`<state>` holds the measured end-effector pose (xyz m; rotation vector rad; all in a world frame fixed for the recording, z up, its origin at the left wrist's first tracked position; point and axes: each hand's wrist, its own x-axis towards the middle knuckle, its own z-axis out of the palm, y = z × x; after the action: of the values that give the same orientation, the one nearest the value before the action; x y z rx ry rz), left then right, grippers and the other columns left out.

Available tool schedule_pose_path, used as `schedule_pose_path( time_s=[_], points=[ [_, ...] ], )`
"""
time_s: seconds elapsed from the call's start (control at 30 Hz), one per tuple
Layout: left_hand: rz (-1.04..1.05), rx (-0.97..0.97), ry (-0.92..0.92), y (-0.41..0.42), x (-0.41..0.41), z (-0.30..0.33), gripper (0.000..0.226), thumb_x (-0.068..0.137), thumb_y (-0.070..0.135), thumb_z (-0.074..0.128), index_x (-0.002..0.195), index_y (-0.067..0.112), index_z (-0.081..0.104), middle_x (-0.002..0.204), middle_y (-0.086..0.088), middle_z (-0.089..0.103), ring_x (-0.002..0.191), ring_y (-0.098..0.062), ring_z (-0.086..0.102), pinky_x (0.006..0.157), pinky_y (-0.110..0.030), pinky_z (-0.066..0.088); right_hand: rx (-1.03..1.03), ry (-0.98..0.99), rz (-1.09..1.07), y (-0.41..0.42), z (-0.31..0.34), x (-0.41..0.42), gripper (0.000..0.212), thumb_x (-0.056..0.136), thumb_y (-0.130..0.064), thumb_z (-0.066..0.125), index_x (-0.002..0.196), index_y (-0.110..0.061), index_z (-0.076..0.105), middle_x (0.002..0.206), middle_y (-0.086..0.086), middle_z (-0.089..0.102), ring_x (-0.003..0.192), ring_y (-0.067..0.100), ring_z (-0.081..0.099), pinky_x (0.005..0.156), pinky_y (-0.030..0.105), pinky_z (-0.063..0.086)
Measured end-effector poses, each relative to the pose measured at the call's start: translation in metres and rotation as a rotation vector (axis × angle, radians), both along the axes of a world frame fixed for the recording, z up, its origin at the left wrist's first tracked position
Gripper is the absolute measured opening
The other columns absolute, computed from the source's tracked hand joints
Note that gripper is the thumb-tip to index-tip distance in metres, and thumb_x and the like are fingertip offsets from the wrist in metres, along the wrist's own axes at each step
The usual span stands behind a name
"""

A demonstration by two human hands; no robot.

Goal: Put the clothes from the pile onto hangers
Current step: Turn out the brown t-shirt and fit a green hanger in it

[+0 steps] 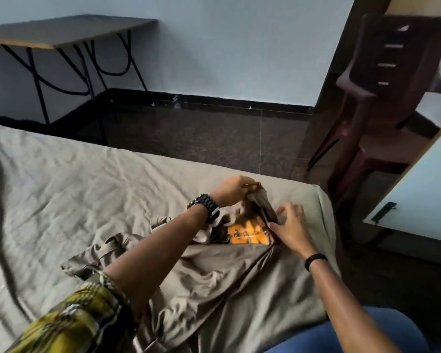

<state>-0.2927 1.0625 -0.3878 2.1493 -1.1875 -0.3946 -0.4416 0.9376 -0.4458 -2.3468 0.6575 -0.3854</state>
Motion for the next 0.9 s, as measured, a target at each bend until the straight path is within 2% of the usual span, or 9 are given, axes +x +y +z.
schedule_pose_path(
  time_s=[0.13, 0.23, 0.33, 0.4, 0.5, 0.6, 0.7, 0.8, 0.9],
  points=[
    [-0.051, -0.086, 0.051, -0.036, 0.000, 0.044, 0.018, 0.094, 0.024, 0.058, 0.092, 0.009, 0.069, 0.071, 0.003, 0.059, 0.055, -0.001, 0.049, 0.051, -0.010, 0.039, 0.253, -0.238, 0.013, -0.001, 0.040, 0.015, 0.034, 0.080, -0.011, 0.071, 0.106, -0.023, 0.052, 0.086, -0.012, 0.060, 0.079, 0.004, 0.057, 0.067, 0.017, 0.043],
    [0.027, -0.294, 0.365, -0.044, -0.001, 0.055, 0.021, 0.096, 0.024, 0.056, 0.110, 0.009, 0.060, 0.084, -0.002, 0.063, 0.069, -0.010, 0.059, 0.061, -0.016, 0.051, 0.503, -0.438, -0.248, -0.031, 0.049, 0.024, 0.009, 0.089, -0.011, 0.061, 0.081, -0.015, 0.061, 0.076, 0.001, 0.065, 0.074, 0.020, 0.061, 0.068, 0.031, 0.046],
    [-0.045, 0.176, 0.076, -0.029, 0.015, 0.015, 0.058, 0.087, 0.030, 0.068, 0.135, 0.009, 0.044, 0.126, -0.014, 0.055, 0.103, -0.020, 0.056, 0.084, -0.024, 0.046, 0.757, -0.442, -0.467, -0.075, 0.022, 0.013, 0.008, 0.088, -0.014, 0.064, 0.086, -0.006, 0.066, 0.092, 0.017, 0.069, 0.087, 0.030, 0.064, 0.084, 0.047, 0.051],
    [-0.054, 0.557, -0.107, -0.011, 0.022, -0.031, 0.077, 0.079, 0.038, 0.074, 0.141, 0.012, 0.037, 0.136, -0.015, 0.042, 0.122, -0.029, 0.047, 0.101, -0.032, 0.038, 0.699, -0.207, -0.543, -0.105, -0.015, -0.004, 0.017, 0.083, -0.021, 0.068, 0.085, -0.005, 0.063, 0.104, 0.026, 0.067, 0.096, 0.035, 0.064, 0.089, 0.052, 0.051],
    [-0.001, 0.532, -0.048, 0.006, 0.022, -0.061, 0.068, 0.078, 0.052, 0.070, 0.130, 0.015, 0.047, 0.129, -0.012, 0.043, 0.118, -0.029, 0.047, 0.101, -0.037, 0.040, 0.465, 0.133, -0.593, -0.104, -0.028, -0.029, 0.039, 0.076, -0.019, 0.073, 0.107, -0.003, 0.055, 0.119, 0.028, 0.057, 0.108, 0.042, 0.057, 0.095, 0.049, 0.048],
    [0.027, 0.444, -0.023, 0.017, 0.029, -0.059, 0.058, 0.078, 0.058, 0.066, 0.114, 0.014, 0.053, 0.118, -0.010, 0.052, 0.105, -0.024, 0.052, 0.093, -0.034, 0.044, -0.082, 0.017, -0.639, -0.082, -0.007, -0.031, 0.051, 0.075, -0.003, 0.065, 0.123, 0.000, 0.049, 0.125, 0.026, 0.046, 0.110, 0.046, 0.047, 0.096, 0.045, 0.039],
    [-0.044, 0.662, -0.081, 0.039, 0.044, -0.059, 0.073, 0.070, 0.051, 0.078, 0.123, 0.012, 0.046, 0.121, -0.008, 0.049, 0.111, -0.025, 0.051, 0.093, -0.033, 0.043, -0.264, -0.057, -0.132, -0.056, 0.002, -0.004, 0.035, 0.083, -0.005, 0.060, 0.118, -0.005, 0.057, 0.119, 0.017, 0.054, 0.112, 0.036, 0.050, 0.095, 0.039, 0.038],
    [-0.005, 0.618, -0.047, 0.054, 0.060, -0.060, 0.038, 0.078, 0.026, 0.077, 0.106, 0.008, 0.059, 0.109, -0.007, 0.061, 0.095, -0.022, 0.057, 0.070, -0.020, 0.043, -0.182, 0.257, 0.162, -0.031, -0.001, 0.030, 0.039, 0.093, -0.023, 0.055, 0.131, -0.012, 0.051, 0.131, 0.007, 0.050, 0.123, 0.026, 0.046, 0.102, 0.037, 0.038],
    [0.091, 0.434, 0.060, 0.056, 0.067, -0.051, 0.014, 0.090, 0.016, 0.064, 0.083, 0.014, 0.052, 0.076, -0.004, 0.059, 0.061, -0.010, 0.055, 0.048, -0.010, 0.035, -0.272, 0.445, 0.116, -0.027, 0.002, 0.052, 0.021, 0.089, -0.021, 0.059, 0.107, -0.010, 0.061, 0.115, 0.012, 0.059, 0.115, 0.032, 0.053, 0.091, 0.035, 0.045]
  ],
)
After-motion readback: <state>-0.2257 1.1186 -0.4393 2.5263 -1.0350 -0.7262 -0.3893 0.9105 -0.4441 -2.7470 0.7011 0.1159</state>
